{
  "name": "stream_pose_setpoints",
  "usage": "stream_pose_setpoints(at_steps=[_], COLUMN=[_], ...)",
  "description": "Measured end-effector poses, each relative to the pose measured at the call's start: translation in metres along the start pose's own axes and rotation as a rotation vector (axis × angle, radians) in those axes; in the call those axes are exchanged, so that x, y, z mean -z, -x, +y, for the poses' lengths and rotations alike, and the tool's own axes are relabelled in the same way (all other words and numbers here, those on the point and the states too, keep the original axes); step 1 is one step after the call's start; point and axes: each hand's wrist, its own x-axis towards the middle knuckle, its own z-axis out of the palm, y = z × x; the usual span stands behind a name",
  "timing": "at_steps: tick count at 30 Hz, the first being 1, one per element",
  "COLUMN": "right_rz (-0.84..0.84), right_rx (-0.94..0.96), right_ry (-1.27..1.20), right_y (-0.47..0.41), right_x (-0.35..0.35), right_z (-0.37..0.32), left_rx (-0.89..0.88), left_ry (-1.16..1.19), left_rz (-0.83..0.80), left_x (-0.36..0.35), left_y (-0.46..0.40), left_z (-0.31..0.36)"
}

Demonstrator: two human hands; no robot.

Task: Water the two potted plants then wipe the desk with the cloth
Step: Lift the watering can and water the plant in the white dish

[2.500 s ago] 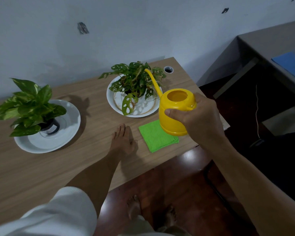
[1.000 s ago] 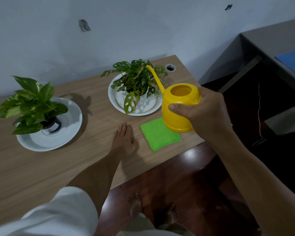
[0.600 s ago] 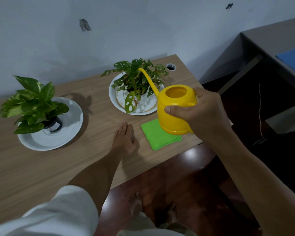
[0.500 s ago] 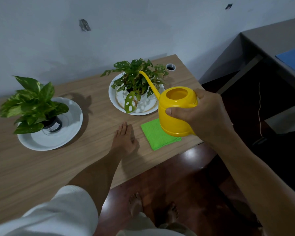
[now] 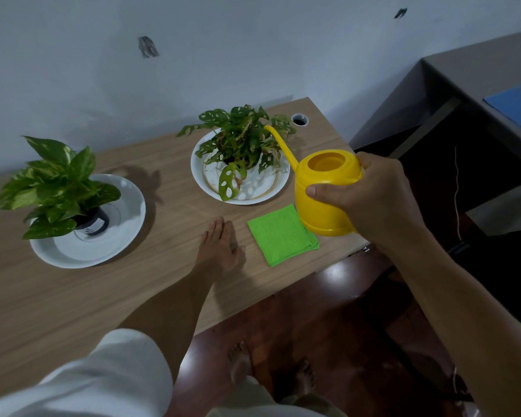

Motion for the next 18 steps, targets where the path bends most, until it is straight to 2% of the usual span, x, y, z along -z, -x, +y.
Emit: stream_pose_setpoints(at_steps=[18], right_rz=[0.007], right_rx=[0.012], right_ry=[0.024], right_y=[-0.0029], right_x=[-0.0012], right_z=[-0.0023], left_rx=[-0.031], left_ry=[0.043], left_rz=[0.042], left_x=[-0.0002], left_y=[0.0044], left_z=[-0.0017])
